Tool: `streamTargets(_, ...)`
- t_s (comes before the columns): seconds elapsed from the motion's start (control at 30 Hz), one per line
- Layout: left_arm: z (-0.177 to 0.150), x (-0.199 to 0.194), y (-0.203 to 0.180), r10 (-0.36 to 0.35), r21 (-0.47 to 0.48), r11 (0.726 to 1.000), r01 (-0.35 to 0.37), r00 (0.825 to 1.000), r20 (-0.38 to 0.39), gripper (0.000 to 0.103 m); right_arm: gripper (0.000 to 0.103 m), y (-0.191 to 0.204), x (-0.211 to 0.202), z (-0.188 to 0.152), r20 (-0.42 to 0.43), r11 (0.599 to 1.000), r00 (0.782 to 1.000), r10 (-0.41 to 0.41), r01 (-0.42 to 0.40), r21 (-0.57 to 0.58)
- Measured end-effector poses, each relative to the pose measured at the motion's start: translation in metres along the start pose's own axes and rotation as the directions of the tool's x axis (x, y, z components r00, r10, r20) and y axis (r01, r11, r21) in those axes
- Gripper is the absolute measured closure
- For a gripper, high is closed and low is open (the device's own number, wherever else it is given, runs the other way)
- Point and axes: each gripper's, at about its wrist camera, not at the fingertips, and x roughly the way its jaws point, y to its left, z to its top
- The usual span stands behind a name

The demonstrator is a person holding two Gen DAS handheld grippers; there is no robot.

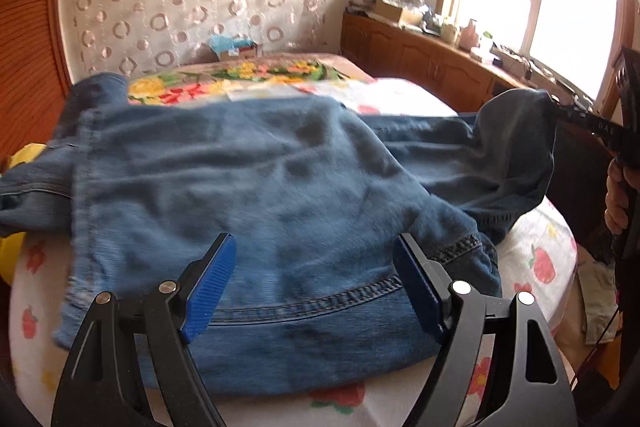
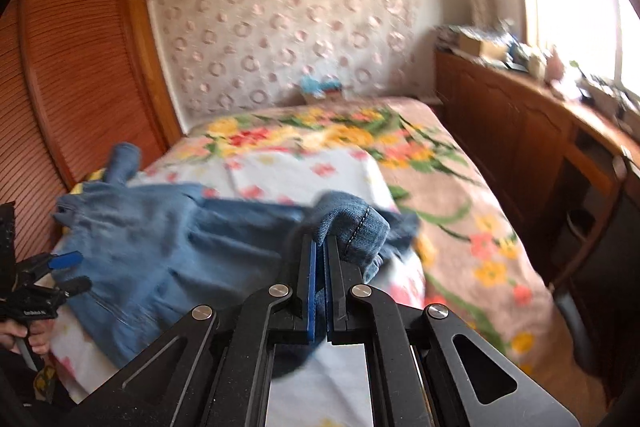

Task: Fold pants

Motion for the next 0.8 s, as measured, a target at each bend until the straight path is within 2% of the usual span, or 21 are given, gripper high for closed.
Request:
streamTargets(0.13,0.0,-0.019,0.013,0.026,-0.017,1.0,-0.025,0.999,0.041,0.022,0.1,0.047,-0.004,0.027,0.056,0.994,0.995,0.084,-0.08,-0.08)
streamTargets(0.3,0.001,-0.041,0.034,0.063,-0.048,0.997,-0.059,0.995,0.081,0.022,0.101,0.115,-0.004,0.063,0.098,0.96,0.971,0.218,-0.195,-0.2)
streamTargets(0.43,-0.003,-0.056,0.052,0.094,-0.073,0.994,-0.087,0.99,0.105,0.022,0.101,0.179,0.003,0.076,0.062,0.901,0.93,0.362,-0.332,-0.279)
streamTargets(0.57,-0.005,-0.062,0.069,0.111,-0.104,0.99,-0.099,0.987,0.112,0.022,0.101,0.23,0.024,0.068,-0.051,0.827,0.875,0.481,-0.472,-0.304)
streamTargets(0.6,-0.005,-0.062,0.071,0.114,-0.109,0.989,-0.102,0.987,0.11,0.022,0.1,0.239,0.031,0.064,-0.076,0.817,0.87,0.487,-0.485,-0.313)
streamTargets(0.63,-0.006,-0.061,0.075,0.117,-0.116,0.988,-0.105,0.987,0.106,0.022,0.099,0.243,0.036,0.061,-0.088,0.815,0.872,0.482,-0.482,-0.321)
streamTargets(0.7,-0.008,-0.059,0.079,0.12,-0.121,0.987,-0.108,0.988,0.101,0.022,0.087,0.25,0.05,0.055,-0.125,0.818,0.88,0.458,-0.472,-0.329)
streamTargets(0.8,-0.011,-0.055,0.081,0.12,-0.121,0.987,-0.109,0.989,0.09,0.022,0.08,0.243,0.066,0.056,-0.141,0.839,0.901,0.411,-0.434,-0.328)
